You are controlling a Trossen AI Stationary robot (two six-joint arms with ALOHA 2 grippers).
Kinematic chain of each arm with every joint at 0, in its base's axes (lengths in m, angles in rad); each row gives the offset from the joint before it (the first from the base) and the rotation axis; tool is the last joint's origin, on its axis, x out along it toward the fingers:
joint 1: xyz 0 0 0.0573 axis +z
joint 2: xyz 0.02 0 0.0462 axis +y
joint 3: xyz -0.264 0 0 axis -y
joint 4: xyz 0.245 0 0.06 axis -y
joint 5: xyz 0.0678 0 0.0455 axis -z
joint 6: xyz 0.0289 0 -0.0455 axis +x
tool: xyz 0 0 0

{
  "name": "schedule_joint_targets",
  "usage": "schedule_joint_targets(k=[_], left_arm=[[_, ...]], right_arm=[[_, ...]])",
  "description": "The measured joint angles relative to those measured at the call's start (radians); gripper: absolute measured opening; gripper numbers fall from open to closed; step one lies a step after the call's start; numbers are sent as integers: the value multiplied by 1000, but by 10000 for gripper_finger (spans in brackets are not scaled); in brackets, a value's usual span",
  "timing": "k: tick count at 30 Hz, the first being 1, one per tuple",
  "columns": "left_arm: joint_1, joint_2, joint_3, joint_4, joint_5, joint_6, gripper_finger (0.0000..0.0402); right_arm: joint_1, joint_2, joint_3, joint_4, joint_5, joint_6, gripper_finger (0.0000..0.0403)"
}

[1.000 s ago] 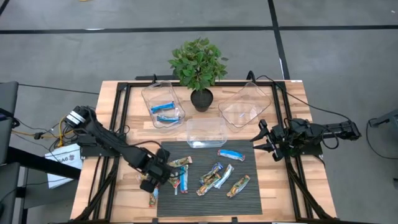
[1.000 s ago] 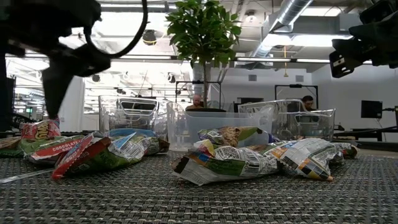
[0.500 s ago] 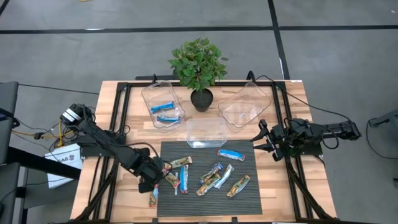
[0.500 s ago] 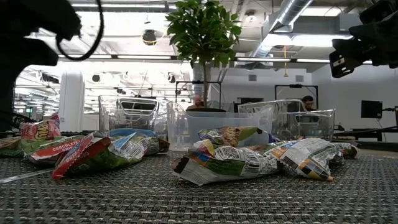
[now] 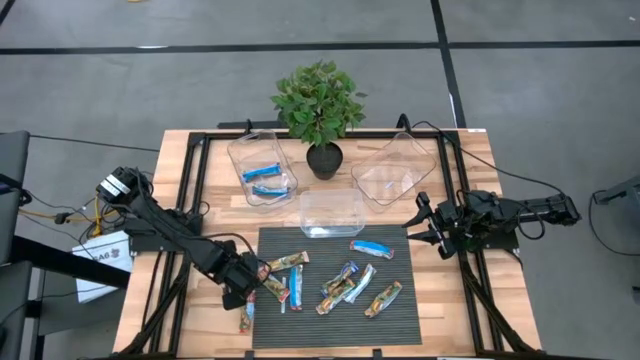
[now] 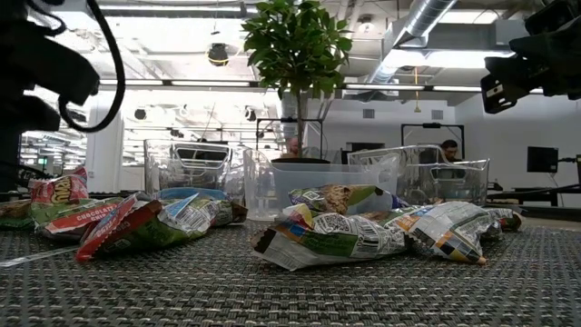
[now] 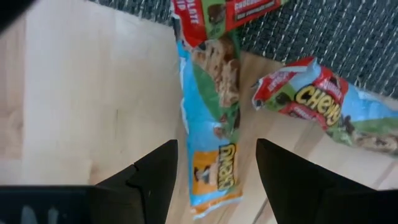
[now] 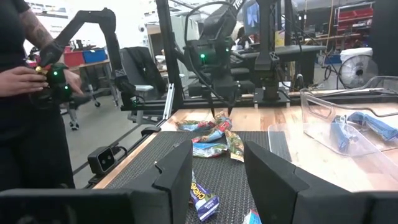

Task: Pick and place Granola Bars by type
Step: Put the yellow granola bar into the right transparent bin

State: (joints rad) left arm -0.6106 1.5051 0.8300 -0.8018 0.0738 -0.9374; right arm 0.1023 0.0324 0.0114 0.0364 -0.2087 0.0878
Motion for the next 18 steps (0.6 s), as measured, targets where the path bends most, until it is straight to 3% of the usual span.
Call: schedule_joint_targets(k=[18], left_arm=[[0, -2, -119, 141, 1, -42, 210]], right_arm=[[0, 0, 0, 0, 0, 0, 138]])
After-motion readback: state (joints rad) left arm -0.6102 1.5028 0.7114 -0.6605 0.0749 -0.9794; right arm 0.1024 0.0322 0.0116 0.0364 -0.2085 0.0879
